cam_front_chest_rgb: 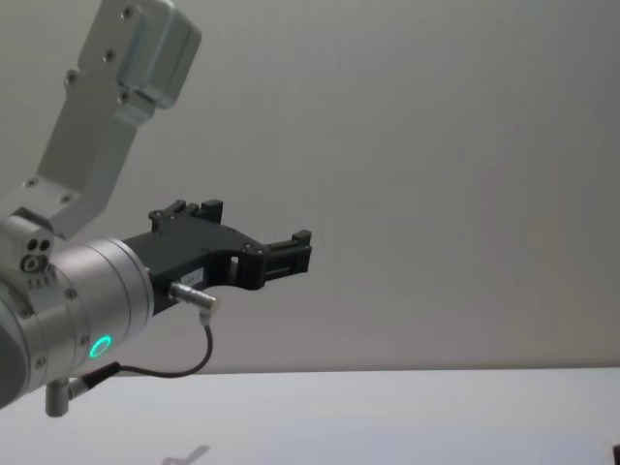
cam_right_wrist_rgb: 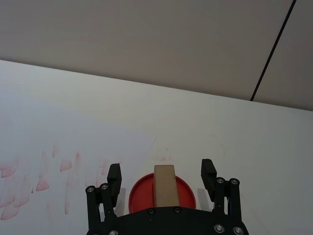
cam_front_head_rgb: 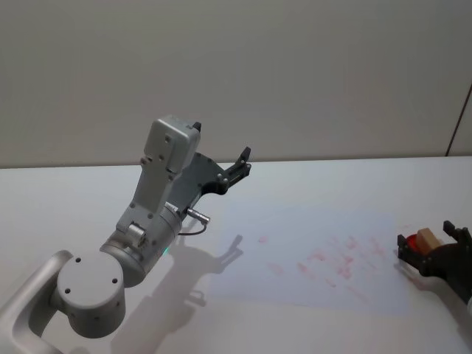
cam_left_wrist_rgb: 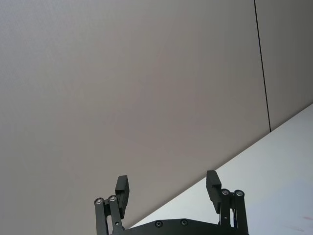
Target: Use the one hand to pick up the stamp and affix it onto the A4 paper.
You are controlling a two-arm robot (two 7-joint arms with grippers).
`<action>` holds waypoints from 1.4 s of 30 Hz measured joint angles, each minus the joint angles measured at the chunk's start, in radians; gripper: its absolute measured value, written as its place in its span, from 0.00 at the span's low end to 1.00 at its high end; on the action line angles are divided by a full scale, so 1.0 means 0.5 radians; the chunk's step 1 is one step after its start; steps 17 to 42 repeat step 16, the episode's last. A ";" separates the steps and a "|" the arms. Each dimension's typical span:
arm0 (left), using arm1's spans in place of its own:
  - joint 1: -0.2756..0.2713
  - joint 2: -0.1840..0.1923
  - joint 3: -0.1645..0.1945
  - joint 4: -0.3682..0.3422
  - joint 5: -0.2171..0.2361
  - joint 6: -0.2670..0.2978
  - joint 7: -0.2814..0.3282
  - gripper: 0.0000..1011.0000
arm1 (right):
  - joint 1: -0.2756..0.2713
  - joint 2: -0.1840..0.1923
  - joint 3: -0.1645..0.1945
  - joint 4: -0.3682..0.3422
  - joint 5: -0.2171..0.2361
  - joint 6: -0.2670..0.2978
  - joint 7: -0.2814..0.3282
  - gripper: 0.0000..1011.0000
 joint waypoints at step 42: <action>0.000 0.000 0.000 0.000 0.000 0.000 0.000 0.99 | -0.005 -0.005 0.005 -0.021 0.000 -0.005 -0.021 0.99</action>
